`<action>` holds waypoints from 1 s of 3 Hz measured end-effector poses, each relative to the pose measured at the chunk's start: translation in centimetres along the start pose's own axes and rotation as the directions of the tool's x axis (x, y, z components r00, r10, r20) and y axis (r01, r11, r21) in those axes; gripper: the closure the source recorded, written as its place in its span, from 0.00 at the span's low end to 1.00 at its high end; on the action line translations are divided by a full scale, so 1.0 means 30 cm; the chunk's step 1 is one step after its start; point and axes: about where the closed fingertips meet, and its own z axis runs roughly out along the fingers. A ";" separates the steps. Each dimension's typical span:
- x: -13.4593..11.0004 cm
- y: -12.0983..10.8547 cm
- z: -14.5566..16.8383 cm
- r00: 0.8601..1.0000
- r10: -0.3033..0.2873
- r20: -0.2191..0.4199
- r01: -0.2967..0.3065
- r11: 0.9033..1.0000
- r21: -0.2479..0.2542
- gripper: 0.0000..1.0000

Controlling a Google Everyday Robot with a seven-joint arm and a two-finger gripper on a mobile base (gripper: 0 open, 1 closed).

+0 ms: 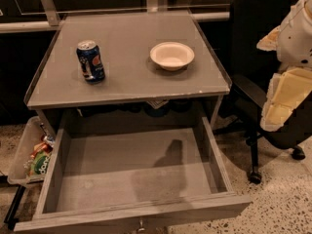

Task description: Place pepsi can into top drawer

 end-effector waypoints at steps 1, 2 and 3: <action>0.000 0.000 0.000 1.000 0.000 0.000 0.000 1.000 0.000 0.00; -0.033 -0.043 0.058 0.994 0.078 0.081 -0.078 0.997 -0.002 0.00; -0.079 -0.148 0.163 0.946 0.222 0.234 -0.217 0.975 -0.049 0.00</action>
Offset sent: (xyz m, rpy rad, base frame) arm 0.0573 0.0217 -0.0343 0.2853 -0.0187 -0.1562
